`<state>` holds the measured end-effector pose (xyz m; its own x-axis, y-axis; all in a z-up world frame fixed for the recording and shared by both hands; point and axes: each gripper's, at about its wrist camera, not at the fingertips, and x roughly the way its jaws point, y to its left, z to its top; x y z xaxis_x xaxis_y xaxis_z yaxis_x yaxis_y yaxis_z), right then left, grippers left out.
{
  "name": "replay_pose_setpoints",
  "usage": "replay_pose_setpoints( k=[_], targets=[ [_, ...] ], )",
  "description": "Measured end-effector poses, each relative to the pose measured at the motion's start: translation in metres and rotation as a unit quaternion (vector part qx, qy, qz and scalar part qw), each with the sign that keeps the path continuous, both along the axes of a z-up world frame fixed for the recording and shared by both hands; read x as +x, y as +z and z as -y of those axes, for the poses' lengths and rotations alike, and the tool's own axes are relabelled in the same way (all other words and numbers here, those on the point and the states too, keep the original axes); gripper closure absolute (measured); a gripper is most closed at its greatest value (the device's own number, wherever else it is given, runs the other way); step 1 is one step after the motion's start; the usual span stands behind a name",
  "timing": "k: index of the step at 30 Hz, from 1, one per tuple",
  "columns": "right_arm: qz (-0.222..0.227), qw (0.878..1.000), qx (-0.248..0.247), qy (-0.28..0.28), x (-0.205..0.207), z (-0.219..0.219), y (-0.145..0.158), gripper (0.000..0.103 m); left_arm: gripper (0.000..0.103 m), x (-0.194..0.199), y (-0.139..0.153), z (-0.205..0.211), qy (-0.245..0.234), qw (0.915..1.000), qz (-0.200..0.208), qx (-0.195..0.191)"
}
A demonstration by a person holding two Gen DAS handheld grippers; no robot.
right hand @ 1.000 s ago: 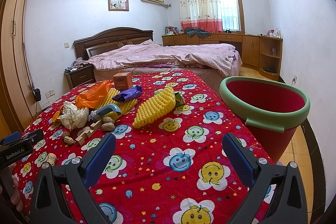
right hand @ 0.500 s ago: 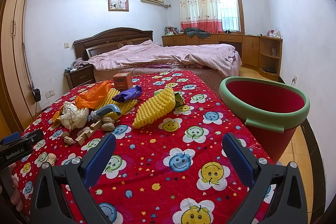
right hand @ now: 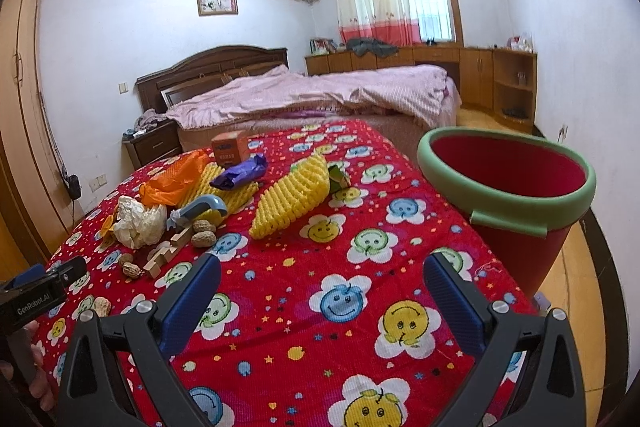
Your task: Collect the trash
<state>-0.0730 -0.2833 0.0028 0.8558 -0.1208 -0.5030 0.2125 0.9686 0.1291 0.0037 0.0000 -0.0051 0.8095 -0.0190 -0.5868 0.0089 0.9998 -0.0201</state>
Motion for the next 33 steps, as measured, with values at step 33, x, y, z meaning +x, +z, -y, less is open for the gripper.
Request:
replay_pose_setpoints(
  k=[33],
  targets=[
    [-0.136,0.988,0.07,-0.022,0.114,0.01,-0.001,0.0,0.015,0.161,-0.009,-0.004,-0.096,0.9869,-0.129,-0.015]
  ],
)
